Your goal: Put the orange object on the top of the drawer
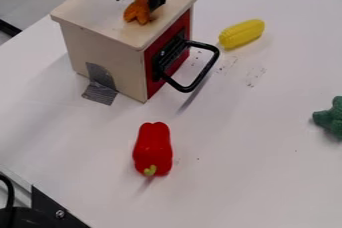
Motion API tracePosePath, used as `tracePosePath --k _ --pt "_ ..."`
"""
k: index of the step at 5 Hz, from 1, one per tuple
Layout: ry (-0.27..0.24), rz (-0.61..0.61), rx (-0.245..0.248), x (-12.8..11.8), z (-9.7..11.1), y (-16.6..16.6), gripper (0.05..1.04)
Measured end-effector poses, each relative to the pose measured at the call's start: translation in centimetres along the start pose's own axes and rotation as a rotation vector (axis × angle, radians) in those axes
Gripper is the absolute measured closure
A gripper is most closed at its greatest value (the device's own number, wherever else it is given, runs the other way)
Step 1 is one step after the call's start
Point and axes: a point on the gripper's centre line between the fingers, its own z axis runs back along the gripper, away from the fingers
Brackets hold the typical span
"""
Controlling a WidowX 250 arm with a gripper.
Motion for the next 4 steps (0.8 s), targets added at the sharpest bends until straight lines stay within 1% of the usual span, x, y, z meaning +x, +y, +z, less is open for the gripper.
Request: tracePosePath --k 1,2,3,4 --pt "-0.046 -0.007 0.013 -0.4 1.8 0.0 0.086" --pt "-0.122 -0.005 0.023 -1.0 4.5 -0.3 0.086" --pt "-0.133 0.001 0.014 -1.2 5.1 -0.9 0.086" --pt "-0.140 0.021 0.015 -1.5 5.5 -0.9 0.086"
